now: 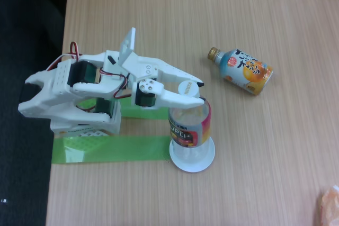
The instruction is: Pick up the plastic bottle and stand it up on the white place
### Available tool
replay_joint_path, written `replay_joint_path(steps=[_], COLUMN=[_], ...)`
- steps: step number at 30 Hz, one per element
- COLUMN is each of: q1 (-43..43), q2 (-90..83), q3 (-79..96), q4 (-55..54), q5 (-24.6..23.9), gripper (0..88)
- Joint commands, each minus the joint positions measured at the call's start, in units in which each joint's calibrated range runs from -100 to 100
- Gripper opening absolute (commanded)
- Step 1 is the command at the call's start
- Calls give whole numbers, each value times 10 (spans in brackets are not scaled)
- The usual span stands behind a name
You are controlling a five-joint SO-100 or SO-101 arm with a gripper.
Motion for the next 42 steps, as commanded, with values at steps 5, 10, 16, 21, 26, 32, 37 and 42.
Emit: replay_joint_path(steps=[5,10,16,21,26,32,37,42], q1=[3,3,-3,-3,-3,-3,-3,-3], q2=[-2,-2,-2,19,62,68,67,66], q3=[-2,-2,3,5,1,0,-12,-10], q4=[-12,-12,-12,-12,-12,-12,-12,-11], q5=[4,4,0,0,0,3,4,4], gripper=[41,41,41,41,41,41,60,217])
